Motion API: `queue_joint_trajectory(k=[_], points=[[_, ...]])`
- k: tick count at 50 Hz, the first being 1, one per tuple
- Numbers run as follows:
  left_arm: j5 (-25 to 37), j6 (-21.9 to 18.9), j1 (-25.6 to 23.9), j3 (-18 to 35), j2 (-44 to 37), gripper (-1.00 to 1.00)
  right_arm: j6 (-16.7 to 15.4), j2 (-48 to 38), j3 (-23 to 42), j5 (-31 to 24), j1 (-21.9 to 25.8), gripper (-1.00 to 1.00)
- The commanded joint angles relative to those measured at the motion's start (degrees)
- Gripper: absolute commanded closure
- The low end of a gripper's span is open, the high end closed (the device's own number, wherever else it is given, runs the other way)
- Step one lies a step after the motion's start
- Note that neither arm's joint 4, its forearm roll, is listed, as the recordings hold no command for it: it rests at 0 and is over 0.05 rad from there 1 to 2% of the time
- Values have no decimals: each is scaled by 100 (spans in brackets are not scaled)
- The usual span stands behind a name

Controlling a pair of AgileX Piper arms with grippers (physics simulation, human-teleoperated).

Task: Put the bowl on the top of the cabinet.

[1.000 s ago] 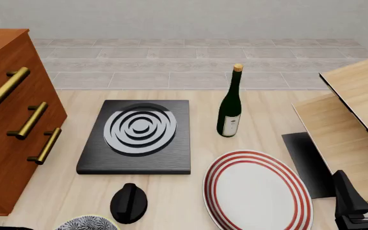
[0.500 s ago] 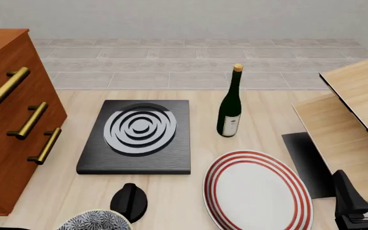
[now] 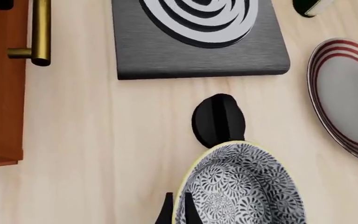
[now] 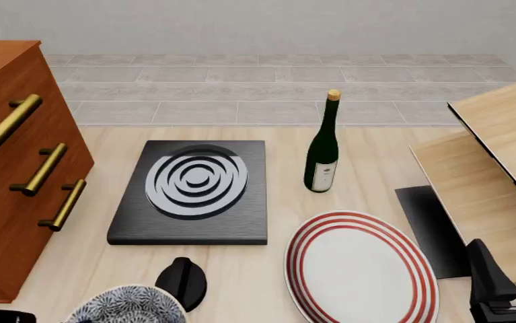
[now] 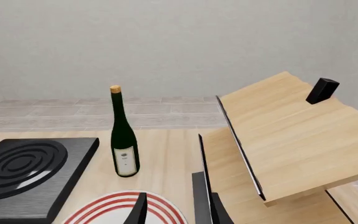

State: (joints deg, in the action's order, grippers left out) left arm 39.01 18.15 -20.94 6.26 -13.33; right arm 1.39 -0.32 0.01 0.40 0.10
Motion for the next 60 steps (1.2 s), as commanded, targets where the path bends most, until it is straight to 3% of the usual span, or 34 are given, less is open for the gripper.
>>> queue_joint_trajectory(k=[1, 15, 30, 43, 50, 54, 56, 60], points=[[-60, 195, -231, 389, -106, 100, 14, -7, 0, 8, -4, -100], [-610, 209, -377, 1061, -692, 100, 30, 2, 0, 19, -10, -100], [-377, -290, 45, 2668, -1124, 100, 68, 16, 0, 8, -15, -100], [-791, 26, -380, 3243, -1499, 100, 76, 24, 0, 23, -29, -100], [-970, 3, -488, 3464, -1796, 100, 77, 25, 0, 23, -31, -100], [-851, -145, -558, 4024, -1975, 100, 79, 25, 1, 26, -33, -100], [-983, 99, -577, 4154, -1783, 100, 79, 24, 2, 26, -34, -100], [-986, -241, -614, 4248, -2127, 100, 78, 25, 5, 29, -42, -100]])
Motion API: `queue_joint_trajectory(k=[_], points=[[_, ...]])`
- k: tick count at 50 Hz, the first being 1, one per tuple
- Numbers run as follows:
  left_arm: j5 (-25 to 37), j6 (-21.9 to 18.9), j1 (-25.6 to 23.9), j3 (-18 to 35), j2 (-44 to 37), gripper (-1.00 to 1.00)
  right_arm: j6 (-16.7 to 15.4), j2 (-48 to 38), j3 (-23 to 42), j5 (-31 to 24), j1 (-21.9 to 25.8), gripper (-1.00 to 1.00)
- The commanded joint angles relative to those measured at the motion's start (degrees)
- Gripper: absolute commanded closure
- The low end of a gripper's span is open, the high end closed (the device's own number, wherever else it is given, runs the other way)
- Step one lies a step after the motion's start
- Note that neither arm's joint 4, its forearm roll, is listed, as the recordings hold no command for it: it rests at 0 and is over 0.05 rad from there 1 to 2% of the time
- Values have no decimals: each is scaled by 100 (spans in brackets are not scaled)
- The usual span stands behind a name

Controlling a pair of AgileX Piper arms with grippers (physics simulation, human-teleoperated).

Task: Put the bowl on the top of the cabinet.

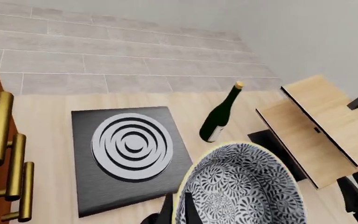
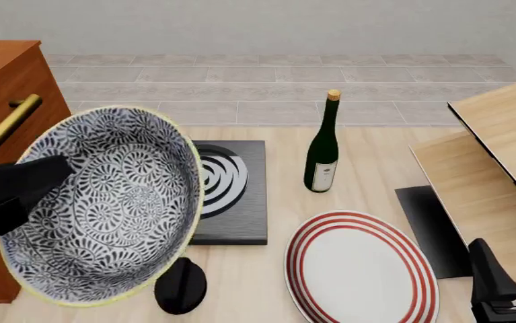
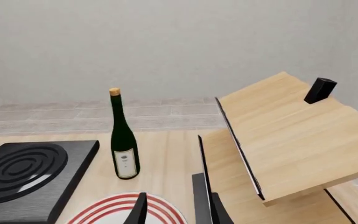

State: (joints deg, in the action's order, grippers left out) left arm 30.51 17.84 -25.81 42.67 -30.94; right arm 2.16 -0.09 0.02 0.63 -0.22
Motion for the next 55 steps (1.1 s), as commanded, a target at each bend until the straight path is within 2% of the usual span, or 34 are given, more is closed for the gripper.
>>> queue_joint_trajectory(k=[1, 4, 9, 10, 12, 16, 17, 18, 21, 23, 24, 26, 30, 33, 35, 36, 43, 47, 52, 54, 55], points=[[-156, -104, -141, 570, -446, 100, 5, 1, 6, 5, -15, -100], [-158, 31, 42, 585, -620, 100, 9, -1, 6, 6, -21, -100], [-60, -43, 447, 773, -864, 100, 5, -2, 9, 5, -18, -100], [-39, 109, 566, 828, -902, 100, 8, -4, 13, 2, -19, -100], [17, -14, 512, 966, -927, 100, 9, -6, 17, -2, -17, -100], [139, 61, 562, 1166, -1027, 100, 9, -12, 30, -10, -16, -100], [148, 37, 544, 1195, -1057, 100, 5, -12, 35, -12, -14, -100], [186, -177, 723, 1271, -1123, 100, 2, -12, 41, -16, -14, -100], [247, -120, 864, 1288, -1281, 100, 2, -9, 46, -22, -18, -100], [245, -318, 1011, 1383, -1345, 100, 0, -5, 43, -19, -18, -100], [7, -383, 1131, 1162, -1314, 100, -2, -3, 37, -16, -19, -100], [14, -409, 1170, 1164, -1386, 100, -1, -2, 35, -13, -19, -100], [300, -654, 1227, 1676, -1660, 100, -9, -4, 27, -14, -7, -100], [488, -432, 1404, 1783, -1932, 100, -17, -4, 25, -13, 0, -100], [532, -485, 1597, 1851, -2011, 100, -20, -1, 27, -15, -1, -100], [583, -341, 1653, 1856, -2079, 100, -22, -1, 24, -13, -2, -100], [711, -284, 1535, 2094, -2195, 100, -26, 1, 6, 2, -3, -100], [533, -51, 1479, 1867, -2208, 100, -28, 1, 1, 1, 0, -100], [610, 223, 1421, 1969, -2280, 100, -36, 3, -1, -4, 5, -100], [691, 308, 1581, 1944, -2388, 100, -44, 3, -1, -1, 7, -100], [859, 320, 1565, 2190, -2470, 100, -44, 3, -1, -1, 7, -100]])
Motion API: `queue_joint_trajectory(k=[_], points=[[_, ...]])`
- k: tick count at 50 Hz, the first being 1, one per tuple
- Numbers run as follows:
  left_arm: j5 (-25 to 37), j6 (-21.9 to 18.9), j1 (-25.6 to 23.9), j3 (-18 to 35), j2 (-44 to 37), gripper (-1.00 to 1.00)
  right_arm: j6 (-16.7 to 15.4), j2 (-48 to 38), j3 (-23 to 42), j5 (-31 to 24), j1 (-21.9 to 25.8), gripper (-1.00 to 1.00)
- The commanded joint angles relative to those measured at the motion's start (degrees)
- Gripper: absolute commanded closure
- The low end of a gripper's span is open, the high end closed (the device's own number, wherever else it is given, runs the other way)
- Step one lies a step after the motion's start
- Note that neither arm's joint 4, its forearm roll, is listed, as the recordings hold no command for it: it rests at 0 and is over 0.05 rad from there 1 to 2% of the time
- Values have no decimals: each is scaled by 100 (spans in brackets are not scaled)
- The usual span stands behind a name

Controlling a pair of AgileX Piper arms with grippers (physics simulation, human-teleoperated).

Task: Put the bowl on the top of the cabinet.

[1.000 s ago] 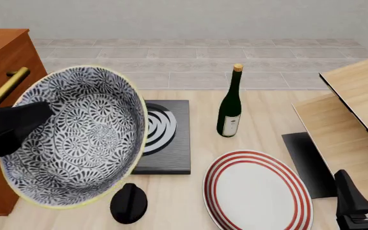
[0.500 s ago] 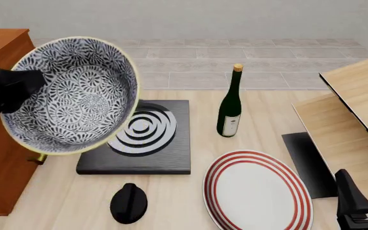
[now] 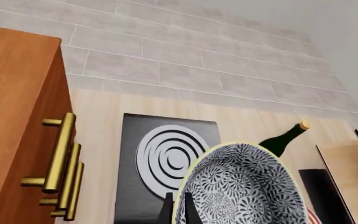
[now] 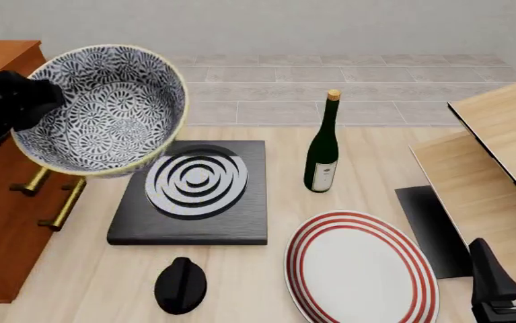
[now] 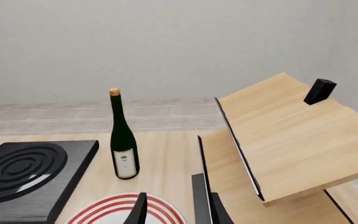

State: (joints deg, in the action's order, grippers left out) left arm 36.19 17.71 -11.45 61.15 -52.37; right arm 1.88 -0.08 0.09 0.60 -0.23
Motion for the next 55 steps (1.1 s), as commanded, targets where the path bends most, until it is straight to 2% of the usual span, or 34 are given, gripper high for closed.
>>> queue_joint_trajectory(k=[1, 6, 13, 18, 19, 24, 29, 32, 33, 36, 55], points=[[313, 373, 61, 427, -324, 100, -16, 3, -7, 2, 7, -100], [357, 614, -198, 561, -327, 100, -17, 2, -7, 9, 6, -100], [455, 781, -41, 661, -534, 100, -15, 0, -6, 15, -2, -100], [580, 713, -8, 858, -616, 100, -7, -3, -6, 12, -2, -100], [471, 708, -18, 711, -591, 100, -7, -3, -6, 12, -2, -100], [741, 618, 257, 1088, -790, 100, 3, -5, -6, 18, -12, -100], [834, 662, 245, 1240, -887, 100, 9, -8, -7, 22, -14, -100], [965, 515, 348, 1428, -980, 100, 12, -8, -7, 23, -17, -100], [1061, 398, 517, 1554, -1066, 100, 13, -8, -8, 24, -17, -100], [1180, 440, 688, 1672, -1176, 100, 16, -11, -8, 25, -17, -100], [1619, 659, 918, 2522, -1604, 100, 28, -18, -5, 26, -18, -100]])
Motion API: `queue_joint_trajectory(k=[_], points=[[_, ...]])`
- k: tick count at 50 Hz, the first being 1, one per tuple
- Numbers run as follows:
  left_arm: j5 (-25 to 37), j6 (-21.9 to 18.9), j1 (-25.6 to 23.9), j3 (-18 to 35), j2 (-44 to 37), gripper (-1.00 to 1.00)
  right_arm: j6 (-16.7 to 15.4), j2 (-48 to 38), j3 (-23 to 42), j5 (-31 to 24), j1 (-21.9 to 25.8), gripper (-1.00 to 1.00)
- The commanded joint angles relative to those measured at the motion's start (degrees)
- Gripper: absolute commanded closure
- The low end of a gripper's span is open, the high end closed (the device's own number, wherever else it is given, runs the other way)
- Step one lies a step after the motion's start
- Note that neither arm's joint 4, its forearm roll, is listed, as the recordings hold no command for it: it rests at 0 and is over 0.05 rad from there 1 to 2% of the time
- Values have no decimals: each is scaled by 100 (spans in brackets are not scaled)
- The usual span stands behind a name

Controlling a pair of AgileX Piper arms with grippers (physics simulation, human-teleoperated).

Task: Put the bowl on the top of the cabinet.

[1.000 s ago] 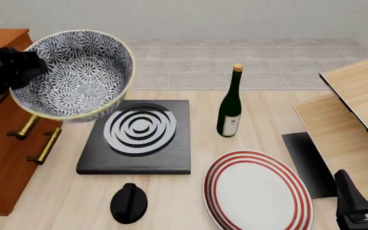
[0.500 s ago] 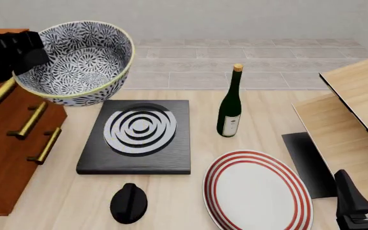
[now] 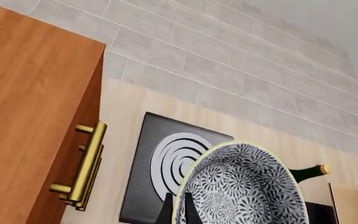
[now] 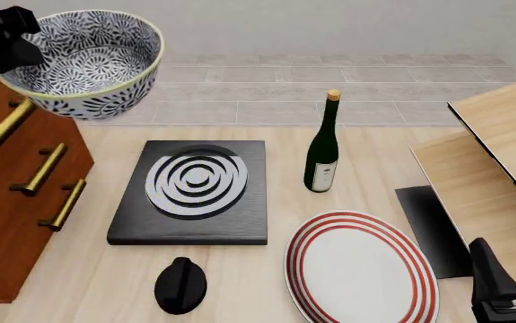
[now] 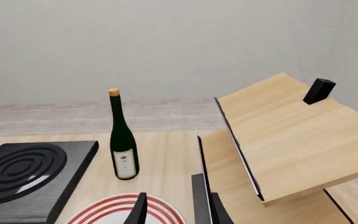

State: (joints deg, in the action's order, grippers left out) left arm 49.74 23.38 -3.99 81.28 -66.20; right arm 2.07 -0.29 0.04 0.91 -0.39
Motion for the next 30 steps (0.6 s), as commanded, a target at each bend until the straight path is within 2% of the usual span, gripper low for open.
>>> queue_joint_trajectory(k=[1, 16, 20, 25, 26, 29, 30], points=[[296, 153, 193, 556, -225, 100, 8, 2, 0, -6, 0, -100], [547, 322, 410, 1052, -355, 100, 21, -8, 0, 10, -6, -100], [612, 230, 553, 1047, -384, 100, 18, -8, 1, 10, 3, -100], [779, 406, 751, 1231, -422, 100, 11, 21, -3, -13, 16, -100], [711, 423, 842, 1120, -375, 100, 11, 21, -3, -13, 18, -100], [946, 442, 985, 1408, -453, 100, 10, 21, -3, -12, 17, -100], [910, 487, 1105, 1305, -412, 100, 12, 22, -3, -11, 16, -100]])
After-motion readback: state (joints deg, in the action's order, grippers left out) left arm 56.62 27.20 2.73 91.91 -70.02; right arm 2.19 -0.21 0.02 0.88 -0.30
